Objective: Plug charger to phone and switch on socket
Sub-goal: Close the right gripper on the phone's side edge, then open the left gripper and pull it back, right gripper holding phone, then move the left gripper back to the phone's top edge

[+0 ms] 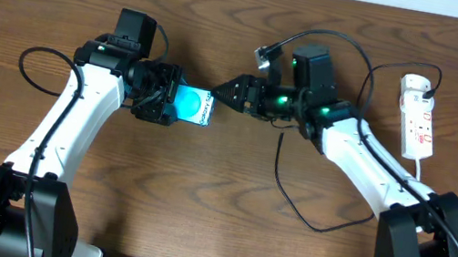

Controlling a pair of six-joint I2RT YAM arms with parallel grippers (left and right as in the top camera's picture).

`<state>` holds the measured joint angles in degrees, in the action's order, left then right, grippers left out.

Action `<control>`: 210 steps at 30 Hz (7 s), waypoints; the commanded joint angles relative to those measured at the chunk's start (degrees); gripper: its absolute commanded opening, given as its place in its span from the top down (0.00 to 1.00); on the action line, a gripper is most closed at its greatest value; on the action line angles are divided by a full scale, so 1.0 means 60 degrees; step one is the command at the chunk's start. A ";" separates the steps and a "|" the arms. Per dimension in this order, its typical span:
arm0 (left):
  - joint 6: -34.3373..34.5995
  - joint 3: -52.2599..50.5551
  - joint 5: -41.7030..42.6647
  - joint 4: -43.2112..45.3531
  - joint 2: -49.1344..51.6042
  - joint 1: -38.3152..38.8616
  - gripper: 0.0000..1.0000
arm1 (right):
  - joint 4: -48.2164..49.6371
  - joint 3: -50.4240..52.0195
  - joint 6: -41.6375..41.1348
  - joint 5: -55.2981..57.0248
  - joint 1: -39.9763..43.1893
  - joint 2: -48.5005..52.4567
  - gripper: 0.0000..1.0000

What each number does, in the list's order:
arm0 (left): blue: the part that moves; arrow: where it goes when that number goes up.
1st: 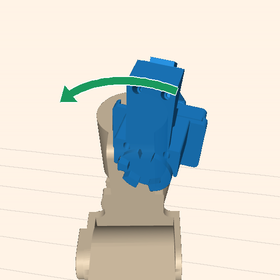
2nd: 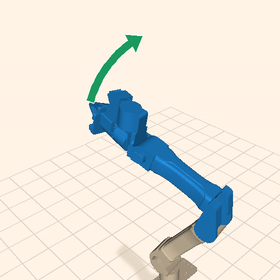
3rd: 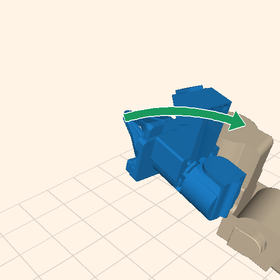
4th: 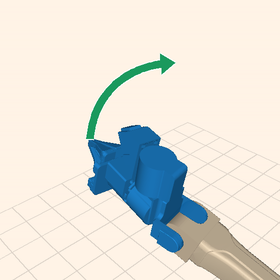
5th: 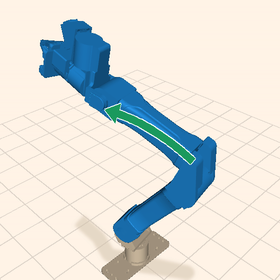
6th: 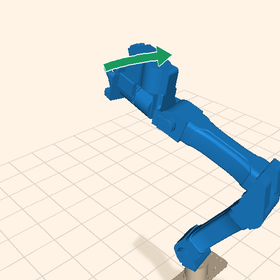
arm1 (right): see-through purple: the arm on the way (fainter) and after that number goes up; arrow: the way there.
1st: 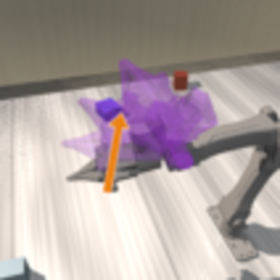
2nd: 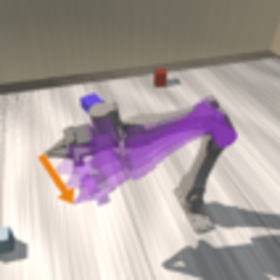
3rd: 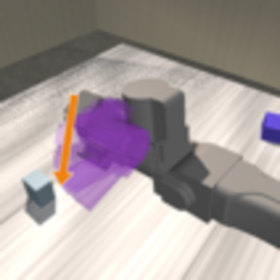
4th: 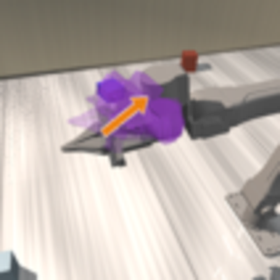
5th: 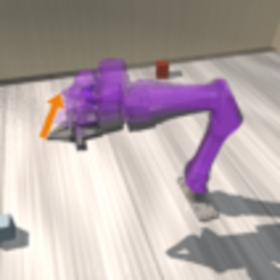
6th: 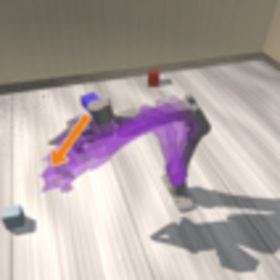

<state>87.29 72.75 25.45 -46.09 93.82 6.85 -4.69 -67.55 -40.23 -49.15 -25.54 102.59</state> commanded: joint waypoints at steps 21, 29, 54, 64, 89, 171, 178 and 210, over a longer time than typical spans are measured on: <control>0.0627 0.0018 0.0120 -0.0051 -0.0036 0.0168 0.93 | 0.0641 -0.0160 -0.0251 0.0248 -0.0750 0.0266 0.43; 0.1013 0.0018 0.0368 -0.0273 -0.0036 0.0168 0.93 | 0.0641 -0.0160 -0.0175 0.0426 -0.0758 0.0266 0.46; 0.1253 0.0018 0.1031 -0.0277 -0.0036 0.0168 0.93 | 0.0601 -0.0160 -0.0138 0.0790 -0.0929 0.0266 0.51; 0.1217 0.0018 0.0831 -0.0481 -0.0036 0.0168 0.93 | 0.0102 -0.0160 0.0004 0.1432 -0.1064 0.0266 0.52; 0.1147 0.0018 0.0572 -0.0514 -0.0036 0.0328 0.93 | 0.0317 -0.0164 0.0004 0.1443 -0.1198 0.0266 0.73; -0.3803 0.0018 0.2539 0.0353 -0.0044 -0.1479 0.31 | -0.0408 -0.0164 0.0047 0.1260 0.0113 0.0262 0.99; -0.5756 0.0018 0.3967 0.0506 -0.0044 -0.2065 0.18 | 0.0357 -0.0164 -0.0816 0.0222 0.0663 0.0262 0.99; -0.5100 0.0018 0.7104 0.5147 -0.0047 -0.2331 0.10 | 0.5523 -0.0164 -0.7719 0.1202 0.1002 0.0262 0.99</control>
<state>55.11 72.82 67.77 -16.27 93.80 -7.11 28.05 -67.44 -79.75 -47.83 -18.68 104.77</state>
